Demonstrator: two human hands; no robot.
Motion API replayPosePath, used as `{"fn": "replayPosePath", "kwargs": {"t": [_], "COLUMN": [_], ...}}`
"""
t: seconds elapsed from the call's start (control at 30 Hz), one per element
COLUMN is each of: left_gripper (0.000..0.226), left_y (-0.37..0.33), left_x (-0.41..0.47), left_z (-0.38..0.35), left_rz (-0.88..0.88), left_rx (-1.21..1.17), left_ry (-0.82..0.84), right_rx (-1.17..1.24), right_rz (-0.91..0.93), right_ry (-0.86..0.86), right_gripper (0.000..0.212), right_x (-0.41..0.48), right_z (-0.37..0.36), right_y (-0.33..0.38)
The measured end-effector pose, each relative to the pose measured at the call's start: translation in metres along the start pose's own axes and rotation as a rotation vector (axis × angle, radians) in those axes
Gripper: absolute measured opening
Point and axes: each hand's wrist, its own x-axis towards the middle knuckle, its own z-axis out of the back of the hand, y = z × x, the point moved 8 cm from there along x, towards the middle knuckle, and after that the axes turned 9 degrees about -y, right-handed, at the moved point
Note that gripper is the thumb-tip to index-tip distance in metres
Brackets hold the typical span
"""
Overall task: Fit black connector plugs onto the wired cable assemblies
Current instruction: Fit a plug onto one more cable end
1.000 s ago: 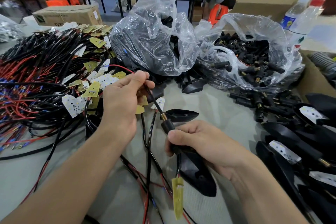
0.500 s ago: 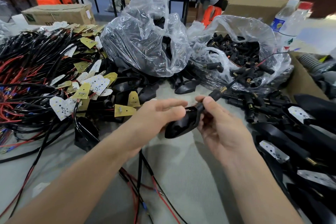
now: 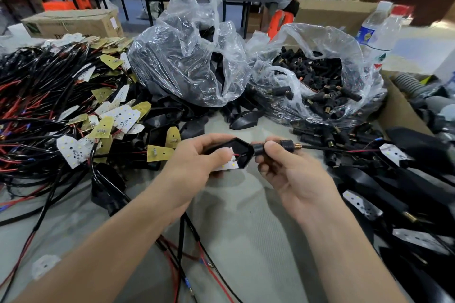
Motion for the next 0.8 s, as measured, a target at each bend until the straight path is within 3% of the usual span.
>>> {"fn": "replayPosePath", "kwargs": {"t": [0.17,0.23,0.33,0.53,0.8], "left_gripper": [0.020,0.018,0.013,0.021,0.025], "left_y": [-0.006,-0.010,-0.015,-0.010,-0.008], "left_x": [0.001,0.000,0.001,0.005,0.003], "left_z": [0.013,0.018,0.024,0.037,0.034], "left_rz": [-0.092,-0.125,-0.117,-0.071,-0.112], "left_rx": [-0.033,-0.070,-0.195,-0.253,-0.194], "left_ry": [-0.164,-0.221,-0.214,-0.264,-0.252], "right_rx": [0.007,0.023,0.034,-0.053,0.027], "right_rz": [-0.046,-0.107,-0.157,-0.071,-0.131], "right_ry": [0.103,0.167,0.191,0.178,0.289], "right_gripper": [0.011,0.023,0.041,0.019,0.035], "right_x": [-0.001,-0.003,-0.003,-0.004,-0.007], "right_z": [-0.004,-0.007,-0.006,-0.003,-0.009], "right_y": [0.003,0.002,0.001,0.004,0.000]}}
